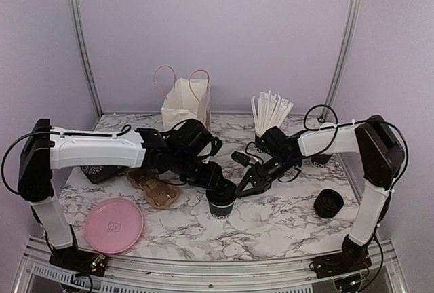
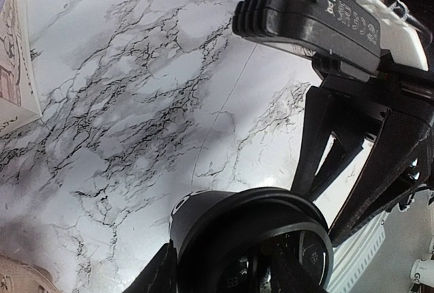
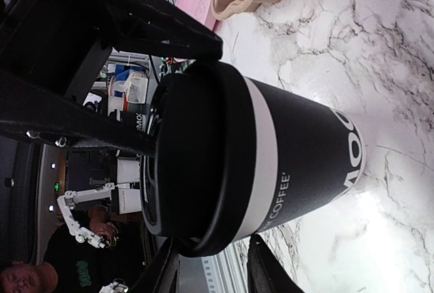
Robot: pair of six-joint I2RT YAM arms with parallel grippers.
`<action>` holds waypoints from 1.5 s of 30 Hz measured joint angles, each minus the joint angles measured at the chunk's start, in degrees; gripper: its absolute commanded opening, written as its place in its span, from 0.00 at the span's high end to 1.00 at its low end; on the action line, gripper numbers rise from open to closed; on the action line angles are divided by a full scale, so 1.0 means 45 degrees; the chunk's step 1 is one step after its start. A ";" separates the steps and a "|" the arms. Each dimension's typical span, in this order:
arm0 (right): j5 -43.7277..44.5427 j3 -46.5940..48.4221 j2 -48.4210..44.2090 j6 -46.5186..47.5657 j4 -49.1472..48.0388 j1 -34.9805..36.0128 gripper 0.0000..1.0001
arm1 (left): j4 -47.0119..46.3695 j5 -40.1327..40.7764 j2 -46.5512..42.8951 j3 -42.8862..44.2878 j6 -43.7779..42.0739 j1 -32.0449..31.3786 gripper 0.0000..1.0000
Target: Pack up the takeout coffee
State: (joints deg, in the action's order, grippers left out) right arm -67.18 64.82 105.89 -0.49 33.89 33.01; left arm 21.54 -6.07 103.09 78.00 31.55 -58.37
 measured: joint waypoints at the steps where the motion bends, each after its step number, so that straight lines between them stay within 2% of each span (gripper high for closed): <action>1: 0.0010 0.0039 0.0000 -0.0005 0.0053 0.0000 0.69 | -0.0092 0.0073 -0.0029 -0.0073 0.0039 -0.0029 0.54; 19: 0.1739 0.1710 0.0364 0.0369 0.1059 0.0695 0.79 | -0.2361 0.2467 -0.1370 -0.2686 0.1355 -0.0729 0.57; 34: 0.2501 0.1739 0.0539 0.0792 0.0180 0.1127 0.84 | -0.4095 0.3089 -0.2021 -0.4410 0.2302 -0.0952 0.57; 37: 0.2720 0.2346 0.0622 0.1137 0.0816 0.1180 0.77 | -0.4095 0.3172 -0.2132 -0.4444 0.2331 -0.0976 0.56; 45: 0.3429 0.3036 0.0466 0.2943 0.1744 0.1098 0.43 | -0.3371 0.3011 -0.2220 -0.3954 0.2152 -0.1365 0.41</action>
State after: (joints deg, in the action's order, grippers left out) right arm -51.75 78.48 107.98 12.75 41.74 37.95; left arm 6.37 7.49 93.10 60.20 41.23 -64.51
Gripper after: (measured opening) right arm 0.467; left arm 0.533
